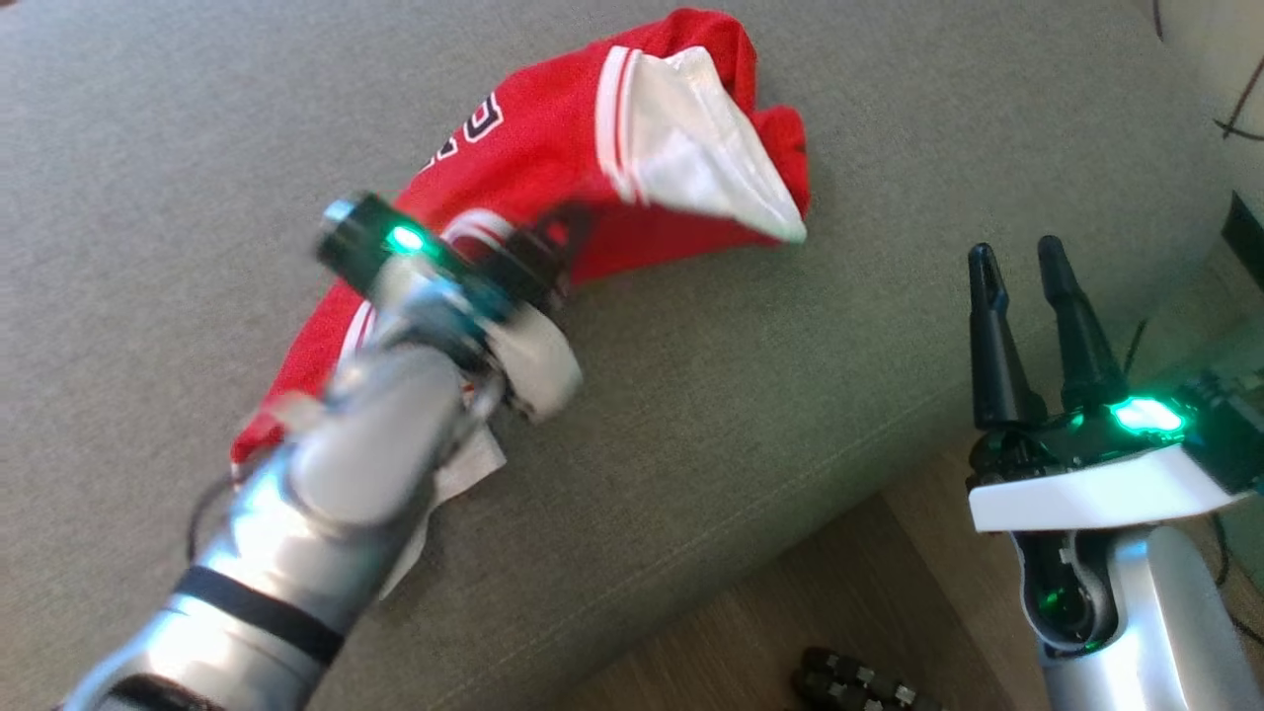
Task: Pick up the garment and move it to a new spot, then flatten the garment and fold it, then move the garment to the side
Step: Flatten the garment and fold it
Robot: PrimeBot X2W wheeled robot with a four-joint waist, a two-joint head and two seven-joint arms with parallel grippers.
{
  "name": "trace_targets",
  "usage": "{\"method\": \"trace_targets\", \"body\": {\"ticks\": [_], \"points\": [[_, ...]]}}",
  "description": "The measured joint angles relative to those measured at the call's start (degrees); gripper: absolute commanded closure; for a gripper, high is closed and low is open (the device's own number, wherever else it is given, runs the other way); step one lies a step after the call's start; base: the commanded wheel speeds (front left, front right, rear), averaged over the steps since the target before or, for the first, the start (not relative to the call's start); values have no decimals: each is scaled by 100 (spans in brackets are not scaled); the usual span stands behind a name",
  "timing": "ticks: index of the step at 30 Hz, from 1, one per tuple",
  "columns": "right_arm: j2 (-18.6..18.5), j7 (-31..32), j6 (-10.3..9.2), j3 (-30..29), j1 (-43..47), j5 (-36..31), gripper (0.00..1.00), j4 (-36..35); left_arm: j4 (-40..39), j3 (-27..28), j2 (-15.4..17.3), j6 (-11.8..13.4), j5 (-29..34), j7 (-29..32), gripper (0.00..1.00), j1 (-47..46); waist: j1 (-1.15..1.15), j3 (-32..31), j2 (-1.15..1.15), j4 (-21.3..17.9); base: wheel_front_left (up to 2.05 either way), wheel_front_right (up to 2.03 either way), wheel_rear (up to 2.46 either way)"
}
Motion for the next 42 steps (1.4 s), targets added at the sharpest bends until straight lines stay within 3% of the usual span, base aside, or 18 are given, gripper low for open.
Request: {"method": "trace_targets", "body": {"ticks": [3,7,11,17,18,19,24,29,34,38,42], "points": [[0,0,0,25,1,-41,0,15,-5,441,13,-137,-582,20,100,-10,0,-52,0,29,0,0,0],[0,1,0,101,1,-47,0,22,151,1159,241,-320,-1631,592,100,-294,0,-53,0,18,0,0,0],[0,0,0,194,-1,0,0,5,389,1683,875,-345,-2190,1148,100,-1105,0,60,0,-63,0,0,0],[1,0,0,374,-3,140,0,-33,944,1798,1834,-350,-2087,1268,100,-2064,1,346,0,-283,0,0,0],[1,1,0,399,-3,155,0,-40,1073,1829,1884,-318,-2061,1184,79,-2108,1,386,0,-304,0,0,0],[2,0,0,425,-3,155,0,-49,1195,1850,1917,-240,-2058,1100,0,-2141,1,422,0,-317,0,0,0],[2,1,0,498,-4,155,0,-53,1534,1894,1874,-76,-2034,535,0,-2161,1,500,0,-195,0,0,0],[1,0,0,486,-7,130,0,21,1362,1967,1813,242,-1952,86,0,-2012,1,484,0,151,0,0,0],[1,1,0,394,-13,-41,0,135,67,2237,1550,437,-1979,41,0,-988,0,416,0,642,0,0,0],[0,1,0,359,-16,-171,0,198,-1106,2521,1148,620,-2117,1,0,373,0,337,0,1089,0,0,0],[-1,1,0,333,-21,-313,0,287,-1729,2550,754,652,-2277,1,0,1707,0,223,0,1504,0,0,0]]}}
